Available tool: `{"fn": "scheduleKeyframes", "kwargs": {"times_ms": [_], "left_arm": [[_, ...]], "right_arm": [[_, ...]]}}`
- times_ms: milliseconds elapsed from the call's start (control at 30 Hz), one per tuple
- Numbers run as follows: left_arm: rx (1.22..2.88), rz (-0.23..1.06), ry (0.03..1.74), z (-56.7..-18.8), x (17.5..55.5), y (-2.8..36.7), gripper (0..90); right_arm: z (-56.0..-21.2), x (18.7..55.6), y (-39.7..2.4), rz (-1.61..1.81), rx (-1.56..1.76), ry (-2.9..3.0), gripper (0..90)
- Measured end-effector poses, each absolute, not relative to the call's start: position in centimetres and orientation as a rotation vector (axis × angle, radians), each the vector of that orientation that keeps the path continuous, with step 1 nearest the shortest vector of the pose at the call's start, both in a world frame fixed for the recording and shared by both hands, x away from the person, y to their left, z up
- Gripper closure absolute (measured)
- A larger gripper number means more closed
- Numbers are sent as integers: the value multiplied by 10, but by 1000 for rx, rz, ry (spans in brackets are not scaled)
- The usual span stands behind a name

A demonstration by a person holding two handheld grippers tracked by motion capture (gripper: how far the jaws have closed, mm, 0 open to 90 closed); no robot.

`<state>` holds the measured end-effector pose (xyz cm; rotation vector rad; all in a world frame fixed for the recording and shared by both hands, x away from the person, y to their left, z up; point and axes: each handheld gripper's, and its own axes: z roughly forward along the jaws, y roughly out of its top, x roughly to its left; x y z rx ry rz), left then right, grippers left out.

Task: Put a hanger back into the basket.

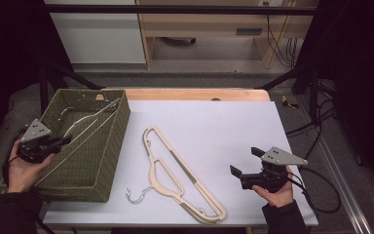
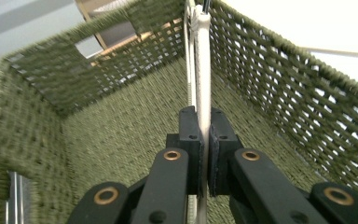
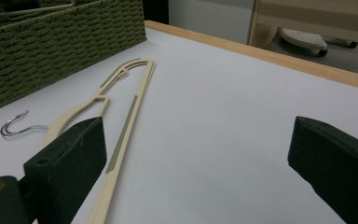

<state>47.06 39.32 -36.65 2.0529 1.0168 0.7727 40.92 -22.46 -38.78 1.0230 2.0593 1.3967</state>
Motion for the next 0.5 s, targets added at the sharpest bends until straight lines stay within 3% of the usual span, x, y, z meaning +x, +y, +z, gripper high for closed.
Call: {"fn": "scheduleKeyframes", "kwargs": {"times_ms": [500], "left_arm": [[2226,615,1035,-399,478,373,784]], "right_arm": [[-388,409,-223,1400,1012,2070,53]]}}
